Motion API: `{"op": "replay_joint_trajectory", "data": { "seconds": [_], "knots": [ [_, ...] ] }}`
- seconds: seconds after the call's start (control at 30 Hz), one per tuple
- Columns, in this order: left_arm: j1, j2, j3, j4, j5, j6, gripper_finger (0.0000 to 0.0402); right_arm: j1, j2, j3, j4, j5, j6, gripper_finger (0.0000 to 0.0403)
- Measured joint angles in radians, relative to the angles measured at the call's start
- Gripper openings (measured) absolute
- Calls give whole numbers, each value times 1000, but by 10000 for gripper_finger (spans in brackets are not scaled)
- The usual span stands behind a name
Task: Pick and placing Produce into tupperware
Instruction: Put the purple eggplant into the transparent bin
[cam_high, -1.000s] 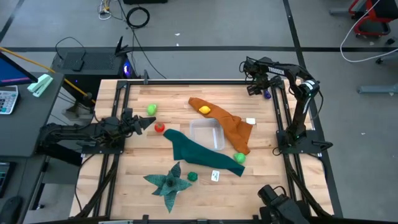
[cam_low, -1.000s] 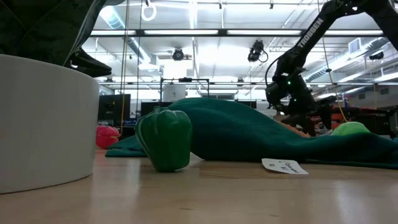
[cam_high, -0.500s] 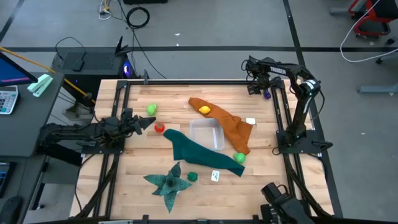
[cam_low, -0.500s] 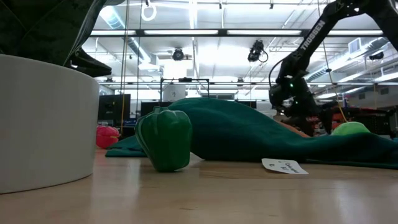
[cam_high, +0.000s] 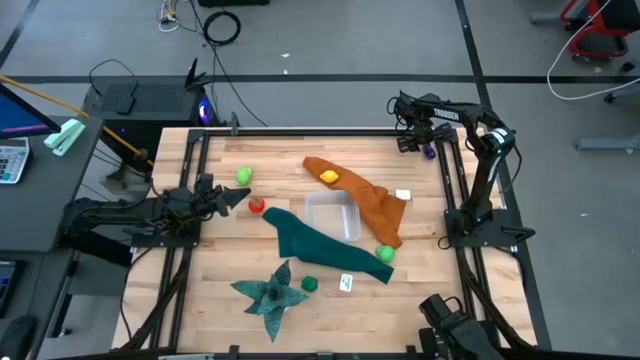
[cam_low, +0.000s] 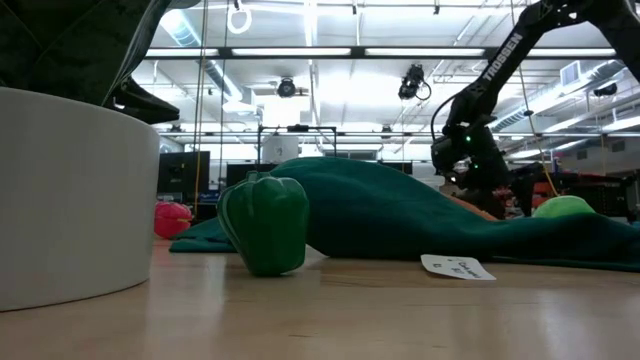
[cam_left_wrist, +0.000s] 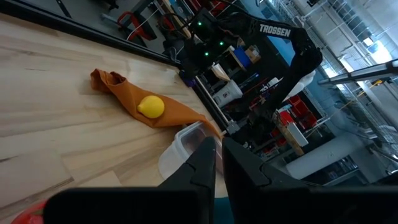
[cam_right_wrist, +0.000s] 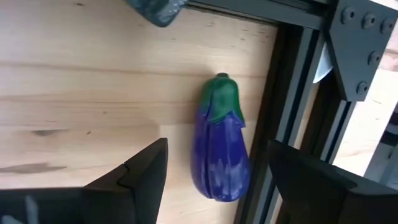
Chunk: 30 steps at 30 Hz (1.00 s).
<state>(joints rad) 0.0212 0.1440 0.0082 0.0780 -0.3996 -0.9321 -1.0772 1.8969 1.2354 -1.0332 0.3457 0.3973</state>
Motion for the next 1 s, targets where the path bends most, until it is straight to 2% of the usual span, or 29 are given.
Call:
{"op": "replay_joint_trajectory", "data": {
  "seconds": [1.0],
  "knots": [
    [0, 0, 0, 0, 0, 4, 35, 14, 0, -24, 2, 10, -35, 176]
  ]
}}
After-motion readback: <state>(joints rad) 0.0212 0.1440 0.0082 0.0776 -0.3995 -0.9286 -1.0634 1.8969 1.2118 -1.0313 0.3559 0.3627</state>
